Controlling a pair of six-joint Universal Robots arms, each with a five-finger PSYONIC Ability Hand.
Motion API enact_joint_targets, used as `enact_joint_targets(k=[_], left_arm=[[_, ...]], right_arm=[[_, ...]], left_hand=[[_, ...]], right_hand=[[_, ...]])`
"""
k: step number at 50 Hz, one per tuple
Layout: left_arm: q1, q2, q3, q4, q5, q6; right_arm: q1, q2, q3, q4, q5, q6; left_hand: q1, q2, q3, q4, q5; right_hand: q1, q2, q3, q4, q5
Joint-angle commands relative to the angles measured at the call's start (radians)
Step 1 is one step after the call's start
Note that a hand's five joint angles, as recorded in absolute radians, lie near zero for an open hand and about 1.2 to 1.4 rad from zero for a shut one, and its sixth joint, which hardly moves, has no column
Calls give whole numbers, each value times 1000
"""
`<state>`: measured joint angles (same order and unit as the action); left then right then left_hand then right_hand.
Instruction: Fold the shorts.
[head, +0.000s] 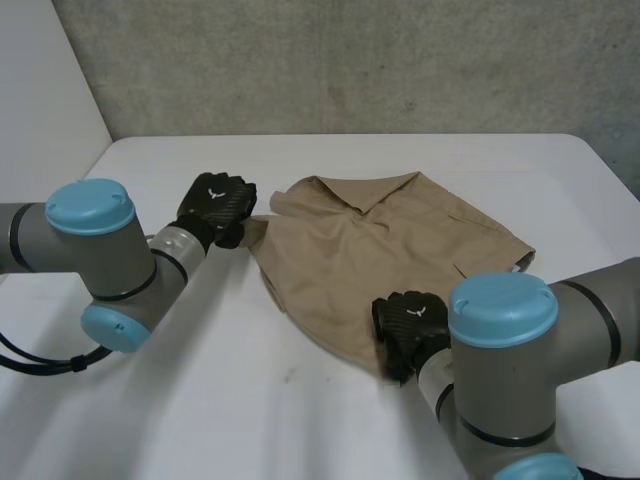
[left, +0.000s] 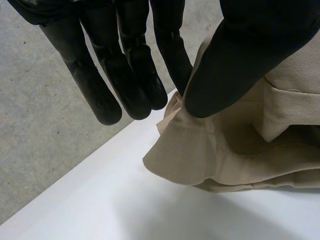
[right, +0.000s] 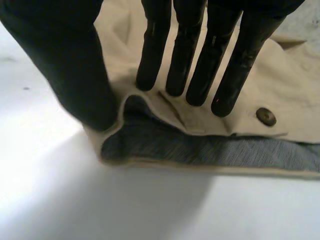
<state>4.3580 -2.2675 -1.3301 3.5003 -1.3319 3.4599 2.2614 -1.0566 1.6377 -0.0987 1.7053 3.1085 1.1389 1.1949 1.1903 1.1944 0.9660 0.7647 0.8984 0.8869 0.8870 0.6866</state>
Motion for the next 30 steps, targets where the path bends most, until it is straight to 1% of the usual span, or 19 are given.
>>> enact_joint_targets(k=[1,5,6,7,9,12,17,24,25,28,30], left_arm=[[0,0,-1,-1,-1,-1],[2,2,-7,-1,-3,1],[2,3,-12,-1,-3,2],[2,3,-15,-1,-3,4],[2,3,-18,-4,-1,16],[3,-1,-18,-3,-1,15],[15,-27,-3,-4,0,10],[15,-53,12,-3,2,7],[15,-72,25,-3,0,7],[14,-84,34,-3,0,8],[14,-109,55,0,2,8]], right_arm=[[-6,6,-24,-33,-3,-25],[-9,-26,-27,-30,-16,-25],[-11,-42,-29,-30,-15,-27],[-11,-57,-27,-29,-15,-28],[-13,-107,-22,-30,-18,-33],[-17,-147,-19,-26,-23,-63],[-48,-187,20,19,-44,-187],[-60,-226,48,37,-42,-222],[-63,-236,56,37,-46,-222],[-80,-269,70,37,-47,-220],[-83,-270,73,37,-47,-222]], left_hand=[[257,201,206,202,256],[252,196,201,196,250],[-56,-112,-108,-112,-58],[-234,-290,-285,-289,-235],[-507,-563,-559,-563,-509],[-511,-567,-563,-567,-513],[-506,-562,-557,-561,-507],[-491,-547,-542,-546,-493],[-456,-512,-507,-511,-458],[-441,-497,-492,-497,-443],[-277,-333,-329,-333,-279]], right_hand=[[632,498,509,509,535],[632,498,509,509,535],[632,498,509,509,535],[632,498,509,509,535],[632,498,509,509,535],[632,498,509,509,535],[632,498,509,509,535],[632,498,509,509,535],[632,498,509,509,535],[632,498,509,509,535],[632,498,509,509,535]])
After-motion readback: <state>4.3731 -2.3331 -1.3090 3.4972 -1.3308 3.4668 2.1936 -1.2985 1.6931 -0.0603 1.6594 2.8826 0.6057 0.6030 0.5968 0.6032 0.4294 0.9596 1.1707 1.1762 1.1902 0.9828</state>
